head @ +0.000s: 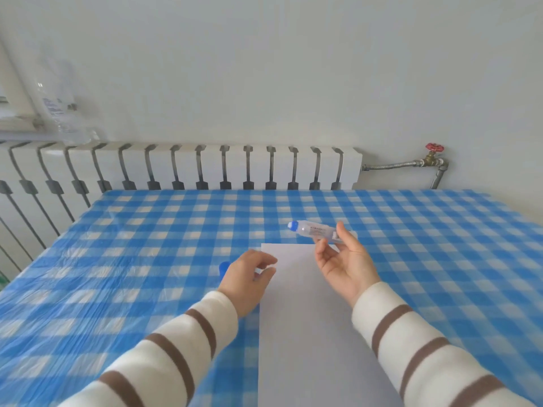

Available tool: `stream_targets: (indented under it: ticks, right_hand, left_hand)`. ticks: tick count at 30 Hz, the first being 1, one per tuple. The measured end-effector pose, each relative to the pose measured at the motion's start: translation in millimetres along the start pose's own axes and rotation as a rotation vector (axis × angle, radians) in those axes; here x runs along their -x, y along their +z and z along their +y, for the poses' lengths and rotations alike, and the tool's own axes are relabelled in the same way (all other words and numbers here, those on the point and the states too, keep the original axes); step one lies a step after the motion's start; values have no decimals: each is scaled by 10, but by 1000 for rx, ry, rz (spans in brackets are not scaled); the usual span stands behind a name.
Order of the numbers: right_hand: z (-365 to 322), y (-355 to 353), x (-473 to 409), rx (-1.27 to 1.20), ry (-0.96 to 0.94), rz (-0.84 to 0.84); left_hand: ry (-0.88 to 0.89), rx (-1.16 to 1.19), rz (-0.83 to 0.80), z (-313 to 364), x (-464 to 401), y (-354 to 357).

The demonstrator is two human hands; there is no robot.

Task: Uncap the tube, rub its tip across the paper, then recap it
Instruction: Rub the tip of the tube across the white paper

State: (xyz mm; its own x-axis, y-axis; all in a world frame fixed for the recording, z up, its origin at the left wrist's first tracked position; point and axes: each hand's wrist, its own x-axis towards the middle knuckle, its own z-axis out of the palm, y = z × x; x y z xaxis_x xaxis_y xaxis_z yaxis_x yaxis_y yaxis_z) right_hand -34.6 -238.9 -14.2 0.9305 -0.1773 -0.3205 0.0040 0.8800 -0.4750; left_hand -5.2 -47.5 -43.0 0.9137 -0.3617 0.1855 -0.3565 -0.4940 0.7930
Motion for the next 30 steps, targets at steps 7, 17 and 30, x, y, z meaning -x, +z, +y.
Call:
stream_targets:
  ticks: [7,17,30]
  right_hand:
    - [7,-74,-208,103,-51,127]
    - [157,-66,-474,314,-46,194]
    - [303,11,-607,416,-73,216]
  left_hand:
    - [447,-460,-159,-228,104,14]
    - [474,-473,-49,-307,98,76]
    - [374,-496,-140,-386,68,103]
